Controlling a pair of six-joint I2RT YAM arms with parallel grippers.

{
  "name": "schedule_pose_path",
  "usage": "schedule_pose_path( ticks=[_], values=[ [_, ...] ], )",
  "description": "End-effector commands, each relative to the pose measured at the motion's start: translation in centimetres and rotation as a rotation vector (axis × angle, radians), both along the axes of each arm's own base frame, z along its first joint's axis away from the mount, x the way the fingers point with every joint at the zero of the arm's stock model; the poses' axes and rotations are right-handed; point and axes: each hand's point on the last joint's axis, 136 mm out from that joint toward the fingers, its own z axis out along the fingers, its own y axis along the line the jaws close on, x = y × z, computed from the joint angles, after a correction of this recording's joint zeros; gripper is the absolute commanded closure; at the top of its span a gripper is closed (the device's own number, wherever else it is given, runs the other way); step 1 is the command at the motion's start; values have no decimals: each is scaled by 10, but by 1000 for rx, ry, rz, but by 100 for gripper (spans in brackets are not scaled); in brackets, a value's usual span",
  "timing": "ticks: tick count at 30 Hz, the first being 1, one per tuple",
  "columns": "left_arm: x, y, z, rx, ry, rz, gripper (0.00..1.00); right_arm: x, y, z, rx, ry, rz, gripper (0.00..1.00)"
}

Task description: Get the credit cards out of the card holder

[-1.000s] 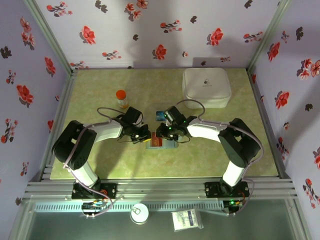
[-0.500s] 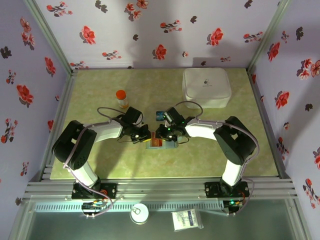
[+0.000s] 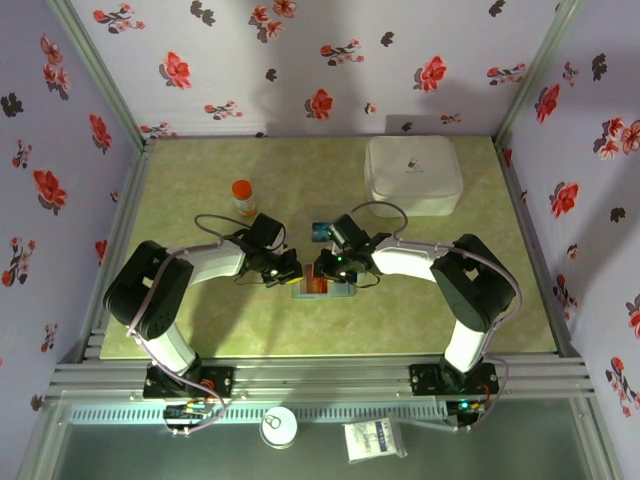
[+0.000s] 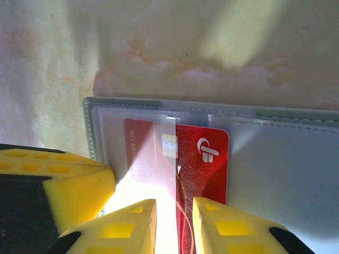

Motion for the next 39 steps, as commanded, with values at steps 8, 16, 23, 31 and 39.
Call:
schedule_pose_path(
  ticks=[8,16,23,31,39],
  values=[
    [-7,-6,18,8,-7,-22,100,-1,-16,9,-1,-31,-26,75],
    [-13,-8,9,27,10,-34,100,-4,-20,0,-11,-10,-25,73],
    [-16,6,-9,110,18,-36,100,-4,-20,-5,-9,-1,-28,73],
    [-15,9,-13,138,16,-39,100,-4,-20,-10,2,13,-26,73],
    [-14,8,-14,140,17,-42,100,-4,-14,-15,37,29,-24,74]
  ],
)
